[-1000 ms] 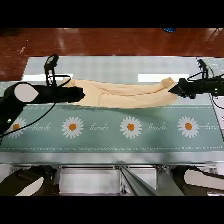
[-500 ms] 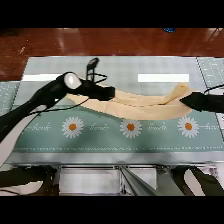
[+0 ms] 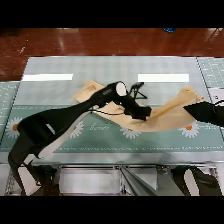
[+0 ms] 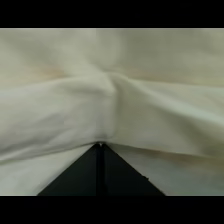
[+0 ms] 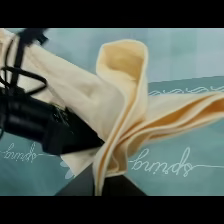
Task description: Fold the shirts.
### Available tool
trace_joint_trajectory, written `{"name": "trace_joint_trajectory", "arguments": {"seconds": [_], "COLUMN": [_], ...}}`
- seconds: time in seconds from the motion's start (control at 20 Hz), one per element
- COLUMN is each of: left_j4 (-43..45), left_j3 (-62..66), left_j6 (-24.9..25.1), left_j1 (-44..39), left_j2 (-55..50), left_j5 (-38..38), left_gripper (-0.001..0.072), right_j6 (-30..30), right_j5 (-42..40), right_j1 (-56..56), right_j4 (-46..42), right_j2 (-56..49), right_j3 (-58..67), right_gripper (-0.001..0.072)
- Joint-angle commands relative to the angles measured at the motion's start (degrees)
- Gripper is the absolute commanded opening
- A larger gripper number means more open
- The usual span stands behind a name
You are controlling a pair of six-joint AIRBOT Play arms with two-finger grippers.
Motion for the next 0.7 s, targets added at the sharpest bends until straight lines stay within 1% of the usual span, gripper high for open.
{"name": "trace_joint_trajectory", "arguments": {"seconds": [0.0, 0.1, 0.15, 0.25, 0.35, 0.45, 0.5, 0.65], "left_j4": [-3.85, -3.82, -3.69, -2.6, 0.83, 8.26, 12.57, 24.76], "left_j3": [1.88, 3.56, 4.37, 4.42, 4.33, 4.31, 4.28, 4.26], "left_j6": [0.35, 0.39, 0.33, -0.74, -0.72, -0.72, -0.74, -0.72], "left_j1": [-4.74, -3.21, -1.16, 4.63, 11.37, 17.55, 20.06, 25.53], "left_j2": [-3.21, -2.93, -2.45, 0.13, 4.85, 11.47, 15.06, 27.15], "left_j5": [-0.81, -0.96, -1.42, -1.88, -3.93, -7.02, -8.44, -13.14], "left_gripper": [0.0019, 0.0019, 0.0019, 0.0019, 0.0019, 0.0019, 0.0019, 0.0019], "right_j6": [0.66, 0.66, 0.48, -1.29, -1.27, -1.16, -1.03, -0.81], "right_j5": [0.72, 0.85, 0.81, -0.11, -1.68, -2.93, -4.85, -14.62], "right_j1": [0.0, 0.0, 0.0, 0.46, 3.45, 9.05, 12.48, 24.68], "right_j4": [1.29, 1.57, 2.29, 4.9, 5.49, 5.7, 5.7, 5.7], "right_j2": [1.11, 1.11, 1.09, 1.09, -0.24, -4.63, -7.5, -19.8], "right_j3": [-0.04, -0.04, -0.04, -0.04, 0.15, 1.62, 2.93, 9.73], "right_gripper": [0.002, 0.002, 0.002, 0.002, 0.002, 0.002, 0.0019, 0.002]}}
